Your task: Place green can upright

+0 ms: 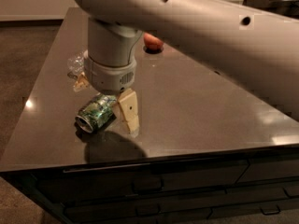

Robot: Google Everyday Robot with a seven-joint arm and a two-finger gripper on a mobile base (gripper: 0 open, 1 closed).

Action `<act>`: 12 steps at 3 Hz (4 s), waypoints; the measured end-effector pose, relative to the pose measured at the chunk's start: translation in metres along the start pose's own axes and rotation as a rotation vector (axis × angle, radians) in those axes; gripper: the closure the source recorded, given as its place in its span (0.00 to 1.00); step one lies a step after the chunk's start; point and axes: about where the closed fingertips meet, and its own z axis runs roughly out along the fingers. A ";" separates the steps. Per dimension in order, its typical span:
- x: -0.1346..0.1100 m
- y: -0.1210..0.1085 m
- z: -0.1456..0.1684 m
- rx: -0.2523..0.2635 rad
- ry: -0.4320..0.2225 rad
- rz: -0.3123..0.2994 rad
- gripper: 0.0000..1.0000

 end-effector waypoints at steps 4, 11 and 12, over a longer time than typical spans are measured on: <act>0.004 -0.021 0.047 -0.091 0.052 -0.049 0.41; 0.097 -0.055 -0.138 0.282 -0.567 0.744 1.00; 0.105 -0.049 -0.144 0.318 -0.728 0.866 1.00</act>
Offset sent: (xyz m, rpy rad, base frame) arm 0.0014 0.0353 -0.0482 -0.0923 0.0149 0.1208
